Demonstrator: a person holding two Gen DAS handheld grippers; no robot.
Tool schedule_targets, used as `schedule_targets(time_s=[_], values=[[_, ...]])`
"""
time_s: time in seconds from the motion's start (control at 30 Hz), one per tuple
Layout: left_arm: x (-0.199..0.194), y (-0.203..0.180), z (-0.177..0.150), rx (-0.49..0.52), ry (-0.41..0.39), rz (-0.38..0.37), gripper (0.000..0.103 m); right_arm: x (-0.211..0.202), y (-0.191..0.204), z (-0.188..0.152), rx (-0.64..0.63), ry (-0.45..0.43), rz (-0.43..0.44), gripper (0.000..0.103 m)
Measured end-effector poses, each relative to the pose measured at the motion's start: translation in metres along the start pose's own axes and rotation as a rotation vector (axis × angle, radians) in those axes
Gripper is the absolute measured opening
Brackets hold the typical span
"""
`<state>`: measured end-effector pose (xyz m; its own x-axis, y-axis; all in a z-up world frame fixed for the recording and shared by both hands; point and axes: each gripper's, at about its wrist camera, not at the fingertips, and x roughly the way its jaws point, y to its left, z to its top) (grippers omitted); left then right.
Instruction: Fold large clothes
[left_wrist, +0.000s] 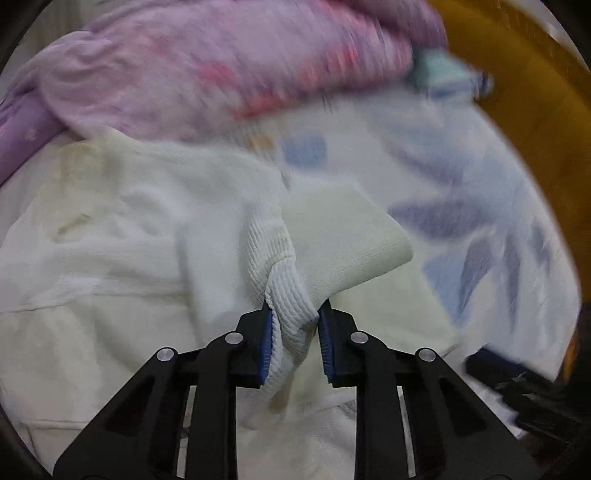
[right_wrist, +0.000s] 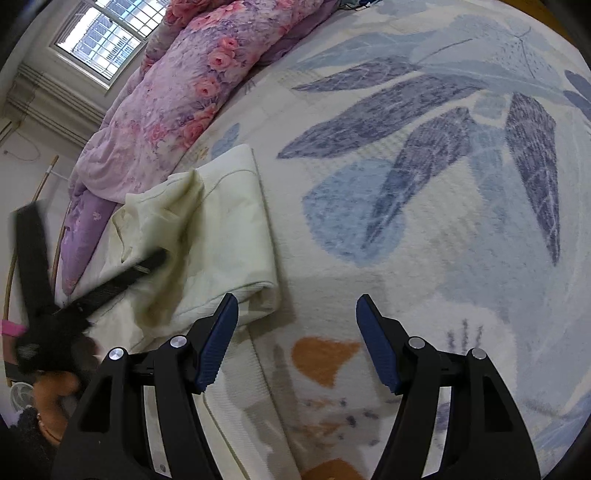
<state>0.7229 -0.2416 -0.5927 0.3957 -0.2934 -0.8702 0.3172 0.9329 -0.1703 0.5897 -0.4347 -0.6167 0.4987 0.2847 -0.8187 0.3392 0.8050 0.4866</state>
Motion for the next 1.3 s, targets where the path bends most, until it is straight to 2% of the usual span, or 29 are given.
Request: schedule_targets(time_s=[0.17,0.3,0.37,0.47,0.6,0.73,0.87,1.0,1.03,1.07,1.1,1.17,1.2,1.27,1.3], values=[[-0.077,0.076,0.002,-0.179,-0.181,-0.029,0.018,0.012,0.030,-0.001,-0.030,0.011,0.033,0.064],[-0.134,0.160,-0.014,-0.329,-0.285,0.026,0.017,0.021,0.061,-0.004,-0.069,0.007,0.073,0.064],[-0.151,0.206,-0.029,-0.422,-0.302,0.049,0.017,0.032,0.079,-0.008,-0.090,0.029,0.097,0.067],[-0.157,0.258,-0.054,-0.542,-0.289,0.076,0.017,0.048,0.109,-0.016,-0.153,0.065,0.105,0.067],[-0.133,0.307,-0.090,-0.638,-0.197,0.078,0.017,0.066,0.137,-0.025,-0.180,0.104,0.120,0.069],[-0.113,0.327,-0.113,-0.705,-0.149,0.033,0.017,0.070,0.141,-0.029,-0.186,0.131,0.114,0.070],[-0.114,0.338,-0.119,-0.762,-0.181,-0.042,0.017,0.058,0.138,-0.032,-0.183,0.158,0.097,0.070],[-0.113,0.342,-0.129,-0.827,-0.160,-0.084,0.022,0.040,0.134,-0.031,-0.157,0.122,0.112,0.070],[-0.112,0.346,-0.132,-0.861,-0.152,-0.104,0.027,0.036,0.133,-0.030,-0.137,0.102,0.125,0.070],[-0.113,0.350,-0.136,-0.894,-0.145,-0.093,0.047,0.035,0.131,-0.028,-0.123,0.091,0.134,0.070],[-0.118,0.356,-0.142,-0.926,-0.152,-0.045,0.053,0.035,0.129,-0.025,-0.106,0.076,0.126,0.070],[-0.128,0.370,-0.152,-0.978,-0.181,0.021,0.056,0.039,0.129,-0.019,-0.090,0.069,0.112,0.070],[-0.128,0.375,-0.154,-0.993,-0.160,0.039,0.056,0.045,0.129,-0.015,-0.088,0.070,0.105,0.069],[-0.126,0.383,-0.156,-1.002,-0.133,0.021,0.056,0.056,0.132,-0.009,-0.101,0.081,0.082,0.065],[-0.128,0.382,-0.152,-0.976,-0.125,0.051,0.056,0.061,0.134,-0.006,-0.105,0.086,0.090,0.062]])
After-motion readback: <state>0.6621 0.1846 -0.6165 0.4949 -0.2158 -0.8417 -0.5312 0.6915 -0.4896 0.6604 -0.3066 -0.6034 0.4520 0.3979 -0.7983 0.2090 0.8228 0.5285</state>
